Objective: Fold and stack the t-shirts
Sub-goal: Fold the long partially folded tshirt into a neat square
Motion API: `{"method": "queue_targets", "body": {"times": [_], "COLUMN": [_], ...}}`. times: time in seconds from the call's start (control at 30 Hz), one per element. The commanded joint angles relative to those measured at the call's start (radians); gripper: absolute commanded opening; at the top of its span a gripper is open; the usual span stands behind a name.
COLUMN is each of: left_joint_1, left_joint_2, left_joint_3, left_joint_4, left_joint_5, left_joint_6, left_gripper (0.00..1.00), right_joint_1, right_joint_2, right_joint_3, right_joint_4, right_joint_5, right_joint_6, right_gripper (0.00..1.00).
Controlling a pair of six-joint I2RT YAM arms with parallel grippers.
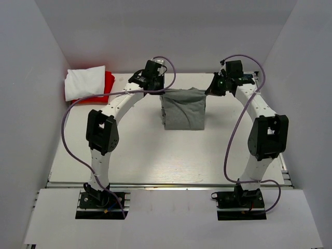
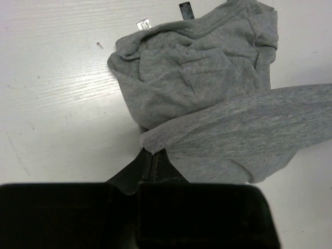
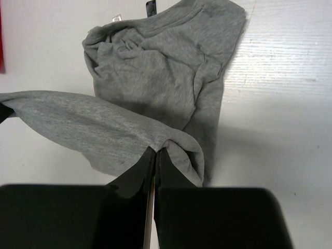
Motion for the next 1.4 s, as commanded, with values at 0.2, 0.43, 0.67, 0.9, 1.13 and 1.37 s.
{"method": "queue_targets", "body": {"times": [0.2, 0.43, 0.67, 0.9, 1.13, 1.37], "left_joint_1": [0.045, 0.074, 0.128, 0.128, 0.105, 0.105], "left_joint_2": [0.105, 0.223, 0.362, 0.096, 0.121, 0.141], "left_joint_3": [0.094, 0.194, 0.391, -0.056, -0.128, -0.199], "left_joint_4": [0.097, 0.193, 0.167, 0.334, 0.315, 0.375], "left_joint_5": [-0.003, -0.003, 0.016, 0.14, 0.439, 0.462], "left_joint_6": [0.031, 0.031, -0.028, 0.027, 0.07, 0.058], "left_gripper": [0.0, 0.07, 1.0, 1.0, 1.0, 1.0], "right_joint_1": [-0.038, -0.042, -0.04, -0.035, -0.025, -0.028], "right_joint_2": [0.129, 0.273, 0.408, 0.102, -0.006, -0.072], "right_joint_3": [0.1, 0.171, 0.357, -0.07, -0.251, -0.349], "right_joint_4": [0.129, 0.257, 0.326, 0.436, 0.423, 0.423], "right_joint_5": [-0.028, -0.07, -0.112, -0.072, -0.133, -0.153], "right_joint_6": [0.013, 0.038, -0.011, -0.045, -0.06, -0.07], "right_gripper": [0.0, 0.0, 0.9, 0.9, 0.9, 0.9]}}
